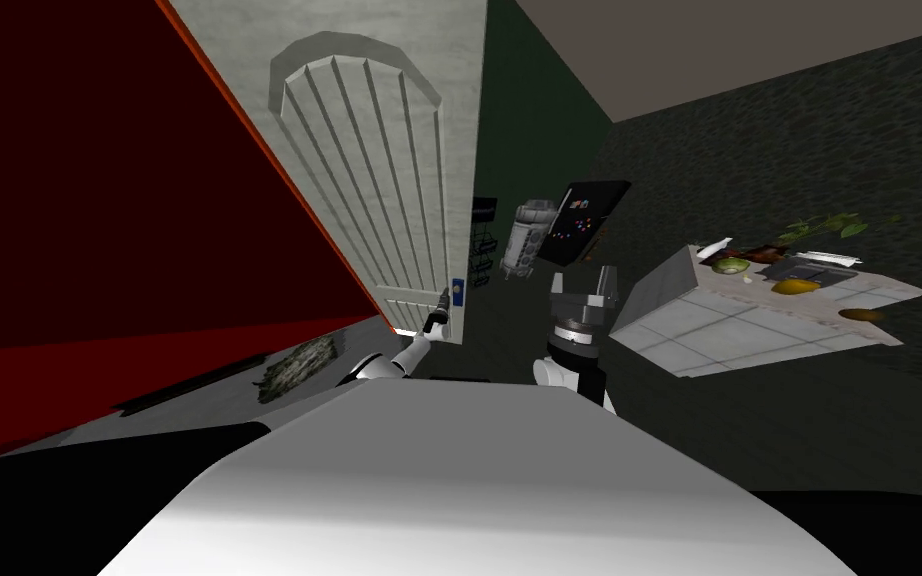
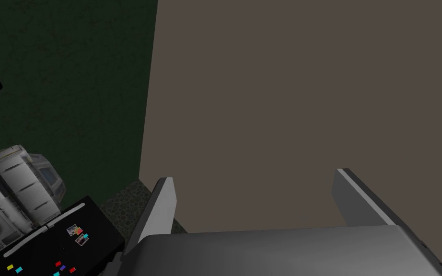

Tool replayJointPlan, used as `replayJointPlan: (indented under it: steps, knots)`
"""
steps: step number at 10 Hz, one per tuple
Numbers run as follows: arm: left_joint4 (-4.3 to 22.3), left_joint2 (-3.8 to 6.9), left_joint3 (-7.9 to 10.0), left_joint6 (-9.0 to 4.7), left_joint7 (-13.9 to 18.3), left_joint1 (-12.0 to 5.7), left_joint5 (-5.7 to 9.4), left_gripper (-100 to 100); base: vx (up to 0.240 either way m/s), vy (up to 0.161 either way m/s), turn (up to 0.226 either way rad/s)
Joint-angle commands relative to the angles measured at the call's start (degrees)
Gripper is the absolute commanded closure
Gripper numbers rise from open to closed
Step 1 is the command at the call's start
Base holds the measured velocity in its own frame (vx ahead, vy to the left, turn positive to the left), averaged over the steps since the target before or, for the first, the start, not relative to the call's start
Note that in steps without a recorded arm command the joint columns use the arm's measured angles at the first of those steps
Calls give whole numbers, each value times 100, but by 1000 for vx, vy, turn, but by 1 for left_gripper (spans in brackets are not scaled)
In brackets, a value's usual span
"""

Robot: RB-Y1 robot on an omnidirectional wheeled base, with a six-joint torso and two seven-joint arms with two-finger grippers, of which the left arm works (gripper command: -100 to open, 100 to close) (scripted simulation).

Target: Push the door open

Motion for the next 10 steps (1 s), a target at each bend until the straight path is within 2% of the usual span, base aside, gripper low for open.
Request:
replayJointPlan:
  steps: [1,2,3,4,5,10]
  knots:
    - [16,-15,24,-14,12,-13,-1,-100,266,-71,-26]
    - [26,-108,39,-19,15,-20,-2,-100,238,-64,-28]
    - [35,-254,52,-22,19,-27,-2,-100,225,-73,-36]
    - [102,-148,7,-61,80,-46,-13,-100,102,-35,-2]
    - [102,-148,7,-61,80,-46,-13,100,-10,4,11]
    - [102,-148,7,-61,80,-46,-13,100,-22,7,-3]
